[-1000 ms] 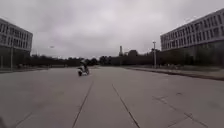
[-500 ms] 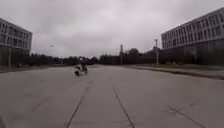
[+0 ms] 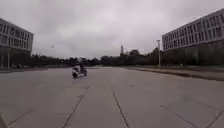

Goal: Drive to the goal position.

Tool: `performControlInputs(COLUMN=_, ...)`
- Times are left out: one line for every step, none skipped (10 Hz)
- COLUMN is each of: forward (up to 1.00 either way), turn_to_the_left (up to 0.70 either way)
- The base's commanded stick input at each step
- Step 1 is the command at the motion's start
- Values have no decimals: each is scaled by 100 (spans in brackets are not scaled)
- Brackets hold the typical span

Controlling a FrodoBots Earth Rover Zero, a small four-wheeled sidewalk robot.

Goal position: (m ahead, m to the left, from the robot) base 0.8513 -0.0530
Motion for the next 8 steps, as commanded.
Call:
performControlInputs(forward=100, turn_to_the_left=0)
performControlInputs(forward=100, turn_to_the_left=0)
performControlInputs(forward=100, turn_to_the_left=0)
performControlInputs(forward=100, turn_to_the_left=0)
performControlInputs(forward=97, turn_to_the_left=0)
performControlInputs(forward=83, turn_to_the_left=0)
performControlInputs(forward=70, turn_to_the_left=0)
performControlInputs(forward=57, turn_to_the_left=0)
